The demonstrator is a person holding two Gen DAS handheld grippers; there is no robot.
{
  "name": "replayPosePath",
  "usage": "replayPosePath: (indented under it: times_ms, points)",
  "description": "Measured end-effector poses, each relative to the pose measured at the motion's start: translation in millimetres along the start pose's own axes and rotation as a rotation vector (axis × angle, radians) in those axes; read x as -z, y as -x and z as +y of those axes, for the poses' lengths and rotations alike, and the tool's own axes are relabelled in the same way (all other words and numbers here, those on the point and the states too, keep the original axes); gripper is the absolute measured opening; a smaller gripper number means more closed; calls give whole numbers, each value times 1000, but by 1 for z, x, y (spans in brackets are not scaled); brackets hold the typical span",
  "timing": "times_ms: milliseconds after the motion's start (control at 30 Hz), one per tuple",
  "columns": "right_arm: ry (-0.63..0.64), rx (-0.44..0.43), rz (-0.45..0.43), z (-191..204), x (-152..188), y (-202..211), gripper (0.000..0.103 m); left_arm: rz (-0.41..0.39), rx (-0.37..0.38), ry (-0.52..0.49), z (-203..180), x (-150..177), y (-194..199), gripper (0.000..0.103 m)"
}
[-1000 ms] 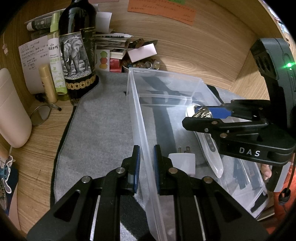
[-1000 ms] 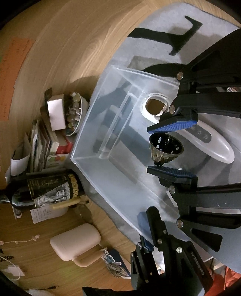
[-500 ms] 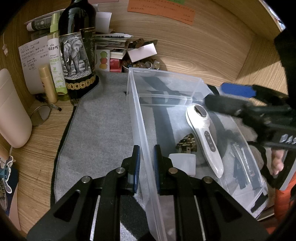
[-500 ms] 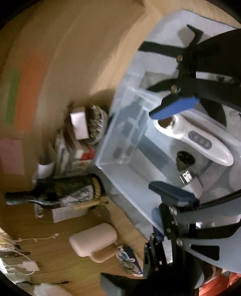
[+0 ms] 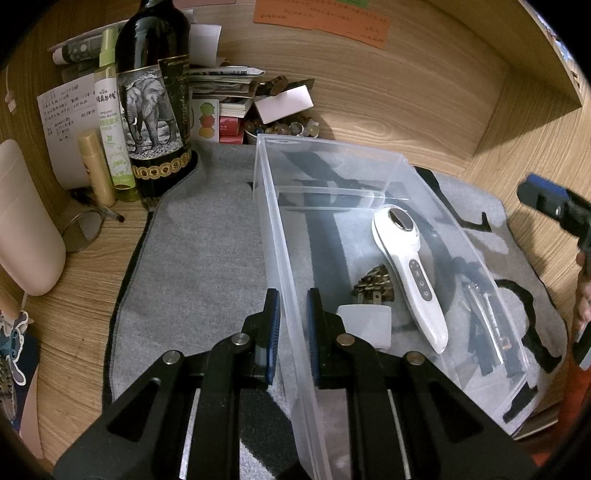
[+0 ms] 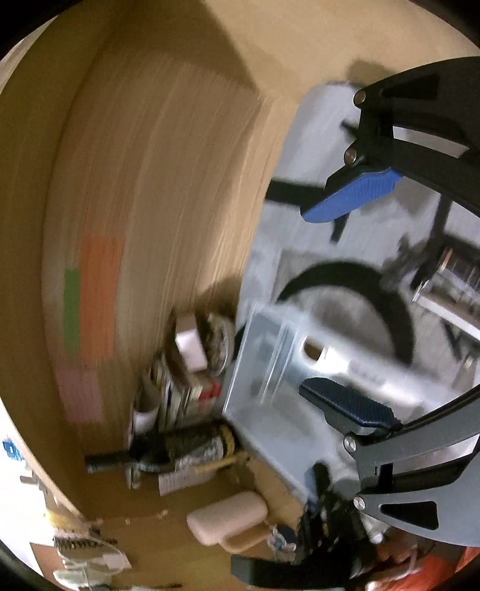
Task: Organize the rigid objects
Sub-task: 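Grasp the black foam-tipped microphone with the right gripper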
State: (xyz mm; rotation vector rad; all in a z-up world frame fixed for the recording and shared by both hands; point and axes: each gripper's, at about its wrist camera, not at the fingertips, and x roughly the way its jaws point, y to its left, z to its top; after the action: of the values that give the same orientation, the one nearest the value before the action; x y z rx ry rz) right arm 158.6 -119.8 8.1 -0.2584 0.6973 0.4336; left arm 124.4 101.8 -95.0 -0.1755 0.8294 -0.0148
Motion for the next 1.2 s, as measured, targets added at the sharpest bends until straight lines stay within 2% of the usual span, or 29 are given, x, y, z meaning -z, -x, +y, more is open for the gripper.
replayPosePath:
  times_ms: [200,400,467,633,733,800,833,933,1200]
  points:
    - [-52,65,83,-29,31,-9,84,0,-1,0,0,0,0,12]
    - [-110,24,189,-44,56,-36,80,1,-6,-1,0,1,1,12]
    - [-122,6,218,-46,62,-43,68,1,-6,-1,0,1,1,12]
    - [-130,-31,301,-51,74,-62,53,1,-9,-1,1,1,1,12]
    - [-126,-53,326,-51,78,-71,40,1,-8,0,0,2,1,12]
    - [-118,-51,320,-50,78,-73,33,1,-9,0,0,2,1,12]
    - [-117,-56,316,-50,77,-73,26,1,-9,-1,0,2,2,12]
    - [-123,-65,296,-51,75,-70,22,1,-10,-1,0,2,2,12]
    - [-112,-60,229,-50,60,-57,22,1,-10,-1,0,2,2,12]
